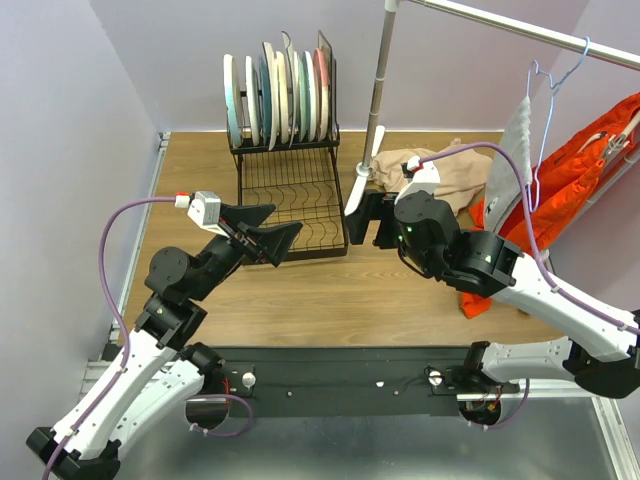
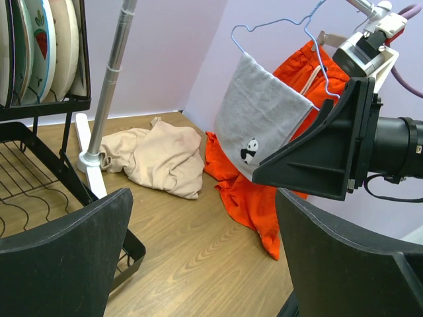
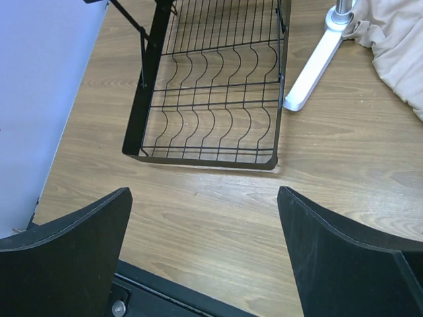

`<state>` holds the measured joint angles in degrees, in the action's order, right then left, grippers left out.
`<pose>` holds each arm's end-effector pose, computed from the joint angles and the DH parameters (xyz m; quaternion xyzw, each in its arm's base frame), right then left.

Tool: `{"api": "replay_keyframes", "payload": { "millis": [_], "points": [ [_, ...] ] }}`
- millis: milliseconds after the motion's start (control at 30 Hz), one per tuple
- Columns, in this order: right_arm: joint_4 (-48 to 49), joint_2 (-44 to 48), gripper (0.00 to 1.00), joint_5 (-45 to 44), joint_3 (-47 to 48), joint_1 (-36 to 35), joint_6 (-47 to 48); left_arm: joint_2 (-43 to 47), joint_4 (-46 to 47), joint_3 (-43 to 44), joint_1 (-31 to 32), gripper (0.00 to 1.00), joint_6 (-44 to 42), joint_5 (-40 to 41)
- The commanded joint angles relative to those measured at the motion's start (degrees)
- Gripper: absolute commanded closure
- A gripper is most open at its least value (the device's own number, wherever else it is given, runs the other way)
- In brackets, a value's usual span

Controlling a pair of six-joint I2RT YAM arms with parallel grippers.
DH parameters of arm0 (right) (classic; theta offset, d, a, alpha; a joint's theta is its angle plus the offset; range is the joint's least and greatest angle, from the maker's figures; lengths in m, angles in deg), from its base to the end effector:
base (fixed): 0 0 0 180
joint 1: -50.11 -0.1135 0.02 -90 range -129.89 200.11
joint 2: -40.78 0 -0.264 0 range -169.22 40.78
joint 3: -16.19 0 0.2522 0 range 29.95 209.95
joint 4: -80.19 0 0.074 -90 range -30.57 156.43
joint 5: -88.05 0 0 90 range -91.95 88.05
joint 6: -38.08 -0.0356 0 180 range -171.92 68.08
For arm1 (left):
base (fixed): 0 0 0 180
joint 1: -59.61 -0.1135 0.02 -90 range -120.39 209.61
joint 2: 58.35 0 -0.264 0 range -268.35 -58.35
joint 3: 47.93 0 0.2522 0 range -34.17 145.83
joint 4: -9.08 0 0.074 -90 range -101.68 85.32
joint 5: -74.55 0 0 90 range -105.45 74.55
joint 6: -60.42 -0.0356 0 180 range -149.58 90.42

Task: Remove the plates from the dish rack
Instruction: Unload the plate from the dish rack.

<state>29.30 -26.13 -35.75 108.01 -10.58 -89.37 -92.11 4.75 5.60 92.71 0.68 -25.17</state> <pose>0.1339 0.1981 0.4172 -0.0125 0.8257 0.2217 0.5185 0.1165 -0.0831 0.3746 0.0823 0.6017 -0.4600 0.6477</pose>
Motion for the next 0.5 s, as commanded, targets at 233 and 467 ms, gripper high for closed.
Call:
{"api": "replay_keyframes", "payload": {
  "millis": [233,467],
  "points": [
    [-0.05,-0.31,0.0,-6.34,4.98,-0.31,0.62,0.36,-0.82,0.75,-0.23,0.03,-0.03,1.8],
    [0.3,-13.03,0.01,-18.04,21.41,0.04,14.76,1.94,-5.9,2.59,-0.14,0.04,-0.11,8.83]
  ]
}}
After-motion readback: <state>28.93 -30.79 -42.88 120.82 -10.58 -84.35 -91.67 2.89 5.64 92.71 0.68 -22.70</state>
